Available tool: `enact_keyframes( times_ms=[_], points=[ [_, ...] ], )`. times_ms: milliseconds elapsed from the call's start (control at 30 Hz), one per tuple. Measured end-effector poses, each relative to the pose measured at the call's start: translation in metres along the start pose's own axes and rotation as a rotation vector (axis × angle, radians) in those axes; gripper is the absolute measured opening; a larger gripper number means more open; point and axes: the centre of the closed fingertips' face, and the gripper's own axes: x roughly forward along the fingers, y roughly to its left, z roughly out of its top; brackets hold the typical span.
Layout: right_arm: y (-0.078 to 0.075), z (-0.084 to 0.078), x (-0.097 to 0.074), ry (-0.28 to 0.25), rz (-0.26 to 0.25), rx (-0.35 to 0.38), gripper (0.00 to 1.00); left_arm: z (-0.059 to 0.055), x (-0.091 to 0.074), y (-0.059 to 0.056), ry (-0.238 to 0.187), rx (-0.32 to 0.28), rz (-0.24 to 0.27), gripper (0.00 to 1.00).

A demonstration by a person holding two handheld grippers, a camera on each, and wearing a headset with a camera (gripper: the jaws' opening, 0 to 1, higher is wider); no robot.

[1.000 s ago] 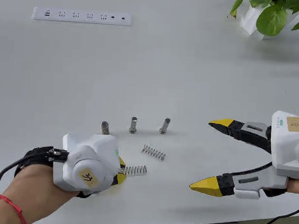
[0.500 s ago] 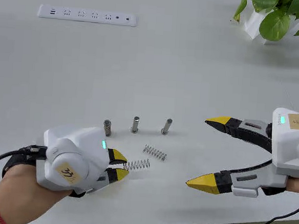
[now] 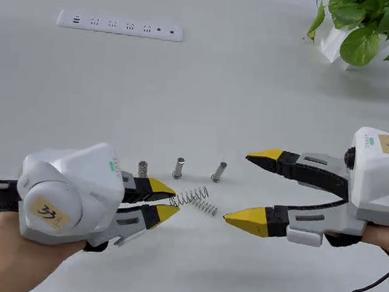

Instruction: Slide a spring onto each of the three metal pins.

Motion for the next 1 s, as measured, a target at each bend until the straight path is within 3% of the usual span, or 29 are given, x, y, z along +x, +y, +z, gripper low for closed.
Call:
enact_keyframes(
  times_ms=[233,433,700,1000],
  points=[
    [0.0,0.024,0.005,-0.095,0.013,0.113,0.31,0.021,-0.003,0.003,-0.072,-0.03,0.012,0.06],
    [0.001,0.036,0.006,-0.151,0.026,0.175,0.23,0.036,-0.006,0.007,-0.14,-0.07,0.022,0.06],
    [0.003,0.042,0.006,-0.184,0.05,0.23,0.15,0.046,-0.009,0.01,-0.188,-0.099,0.027,0.06],
    [0.008,0.048,0.005,-0.226,0.073,0.284,0.09,0.051,-0.009,0.008,-0.207,-0.107,0.024,0.06]
  ],
)
